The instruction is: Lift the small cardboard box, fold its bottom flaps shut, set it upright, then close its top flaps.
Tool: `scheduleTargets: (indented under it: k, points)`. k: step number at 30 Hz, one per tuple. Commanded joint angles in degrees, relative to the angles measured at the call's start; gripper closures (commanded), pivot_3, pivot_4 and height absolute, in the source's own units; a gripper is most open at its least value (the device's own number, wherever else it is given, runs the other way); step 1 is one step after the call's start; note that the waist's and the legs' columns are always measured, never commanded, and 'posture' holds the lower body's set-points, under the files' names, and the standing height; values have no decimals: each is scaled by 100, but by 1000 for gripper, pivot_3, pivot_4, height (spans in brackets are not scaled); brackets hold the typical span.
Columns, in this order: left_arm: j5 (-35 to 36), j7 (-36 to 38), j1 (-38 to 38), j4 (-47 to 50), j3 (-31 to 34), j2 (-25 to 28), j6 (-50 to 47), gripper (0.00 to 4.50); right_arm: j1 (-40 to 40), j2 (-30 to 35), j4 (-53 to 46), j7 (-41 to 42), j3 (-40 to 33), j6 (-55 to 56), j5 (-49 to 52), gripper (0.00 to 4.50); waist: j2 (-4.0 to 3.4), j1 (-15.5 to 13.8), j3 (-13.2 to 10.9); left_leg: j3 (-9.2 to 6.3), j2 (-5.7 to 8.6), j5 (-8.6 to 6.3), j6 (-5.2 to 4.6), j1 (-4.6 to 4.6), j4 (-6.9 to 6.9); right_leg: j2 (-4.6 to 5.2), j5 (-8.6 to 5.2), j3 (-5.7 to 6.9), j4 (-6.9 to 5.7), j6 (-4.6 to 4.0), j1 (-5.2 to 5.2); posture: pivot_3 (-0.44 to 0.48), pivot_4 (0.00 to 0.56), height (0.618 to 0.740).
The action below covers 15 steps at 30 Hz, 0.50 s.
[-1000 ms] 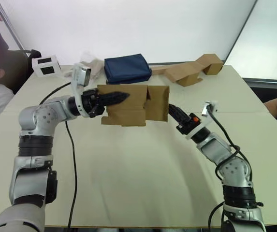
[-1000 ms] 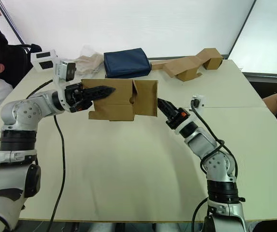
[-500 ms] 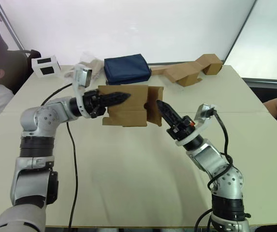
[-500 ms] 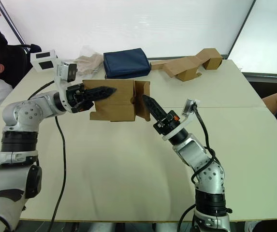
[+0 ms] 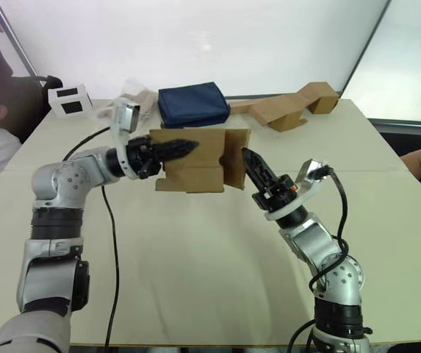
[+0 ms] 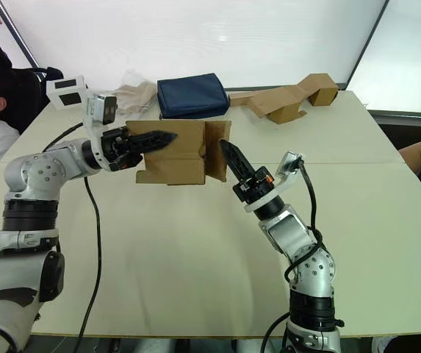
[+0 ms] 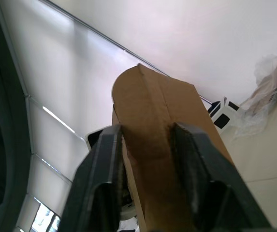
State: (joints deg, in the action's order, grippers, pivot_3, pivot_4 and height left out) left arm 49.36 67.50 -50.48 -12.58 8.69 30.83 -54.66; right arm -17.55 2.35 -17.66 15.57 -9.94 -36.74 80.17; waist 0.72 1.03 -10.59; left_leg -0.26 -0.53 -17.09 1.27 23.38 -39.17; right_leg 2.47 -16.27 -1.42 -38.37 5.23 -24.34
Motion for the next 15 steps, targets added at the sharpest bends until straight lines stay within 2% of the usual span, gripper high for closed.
scheduleTargets:
  k: [1, 4, 7, 10, 15]
  points:
    - [105, 9, -86, 104, 165, 22, 66, 4500, 11, -6, -329, 82, 77, 2, 135, 3148, 0, 2, 0, 0, 0, 0, 0, 0, 0, 0, 0, 0, 0, 0, 0, 0, 150, 740]
    - [93, 21, -92, 81, 164, 27, 83, 4500, 35, 11, -338, 71, 170, 57, -98, 3148, 0, 2, 0, 0, 0, 0, 0, 0, 0, -1, 0, 0, 0, 0, 0, 0, 150, 740]
    - [92, 29, -89, 82, 161, 27, 86, 4500, 98, 62, -357, 151, 238, 59, -244, 2369, 0, 2, 0, 0, 0, 0, 0, 0, 0, -1, 0, 0, 0, 0, 0, 0, 150, 740]
    - [85, 34, -90, 73, 156, 29, 94, 4500, 152, 143, -358, 203, 246, -7, -204, 1179, 0, 1, 0, 0, 0, 0, 0, 0, 0, -1, 0, 0, 0, 0, 0, 0, 150, 740]
    - [86, 37, -87, 74, 167, 45, 95, 4500, 283, 411, -430, 394, 110, -102, 13, 1179, 0, -2, 0, 0, 1, 0, 0, 0, 0, 0, 0, 0, 0, 0, 0, 0, 150, 740]
